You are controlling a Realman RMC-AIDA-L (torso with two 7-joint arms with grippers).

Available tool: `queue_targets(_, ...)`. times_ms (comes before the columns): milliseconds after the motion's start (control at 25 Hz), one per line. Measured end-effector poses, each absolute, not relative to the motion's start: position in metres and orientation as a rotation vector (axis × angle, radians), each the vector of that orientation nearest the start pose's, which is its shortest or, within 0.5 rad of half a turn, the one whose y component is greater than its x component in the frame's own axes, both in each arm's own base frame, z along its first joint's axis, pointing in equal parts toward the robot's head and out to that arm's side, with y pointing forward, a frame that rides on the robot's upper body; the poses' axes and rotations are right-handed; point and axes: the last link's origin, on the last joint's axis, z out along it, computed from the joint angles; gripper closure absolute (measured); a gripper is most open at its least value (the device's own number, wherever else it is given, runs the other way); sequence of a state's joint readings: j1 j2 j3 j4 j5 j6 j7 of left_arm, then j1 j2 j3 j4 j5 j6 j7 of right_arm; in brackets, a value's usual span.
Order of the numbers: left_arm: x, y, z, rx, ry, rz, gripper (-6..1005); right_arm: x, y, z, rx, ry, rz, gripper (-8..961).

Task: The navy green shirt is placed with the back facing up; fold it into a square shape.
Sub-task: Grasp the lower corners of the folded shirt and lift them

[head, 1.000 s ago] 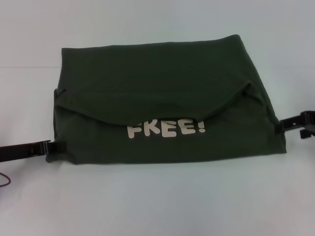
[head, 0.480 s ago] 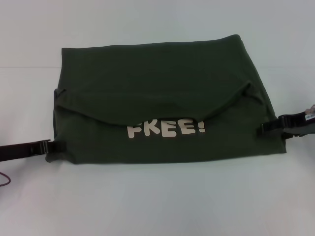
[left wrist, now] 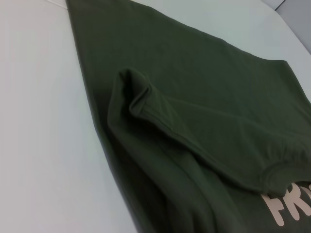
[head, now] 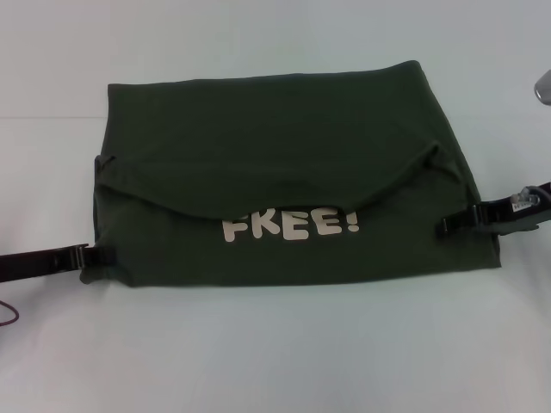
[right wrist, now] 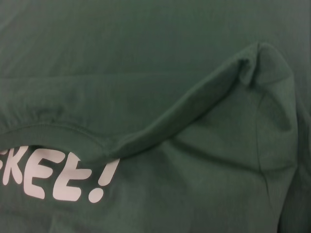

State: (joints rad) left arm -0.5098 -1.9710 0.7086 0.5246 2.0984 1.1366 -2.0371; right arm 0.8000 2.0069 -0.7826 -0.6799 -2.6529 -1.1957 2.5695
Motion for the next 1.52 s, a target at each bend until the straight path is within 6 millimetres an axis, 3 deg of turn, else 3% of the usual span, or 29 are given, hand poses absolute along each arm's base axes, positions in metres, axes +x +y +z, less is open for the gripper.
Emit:
queue_targets(400,-0.349,0.352,0.024,-2.099,-1.563,-0.450,941,0.272,0.415,0.019,-2.132,1.581,-0.067,290)
queue_targets(480,-0.348,0.352,0.023,-2.100,-1.563,-0.450,941,0.272,0.415,0.019,-2.132,1.581,-0.068,562)
queue_targets(960,-0.344,0.348,0.032,-2.128,-1.636,-0.482,940,0.277,0.407,0.030,-2.163,1.605,-0.101,911)
queue_targets(1240,-0.342,0.327,0.039,-2.223,-1.779,-0.414,940,0.290,0.372,0.035,-2.316,1.680,-0.204,911)
queue_targets(1320,-0.339,0.315,0.043,-2.268,-1.833,-0.416,940,0.296,0.349,0.034,-2.402,1.738,-0.214,911)
queue_targets(1440,-0.337,0.298,0.050,-2.318,-1.907,-0.432,940,0.300,0.333,0.033,-2.456,1.771,-0.207,911)
queue_targets(1480,-0.336,0.283,0.056,-2.374,-1.960,-0.420,940,0.303,0.325,0.032,-2.486,1.782,-0.207,911)
queue_targets(1520,-0.336,0.283,0.056,-2.374,-1.960,-0.420,940,0.304,0.318,0.032,-2.528,1.780,-0.213,911)
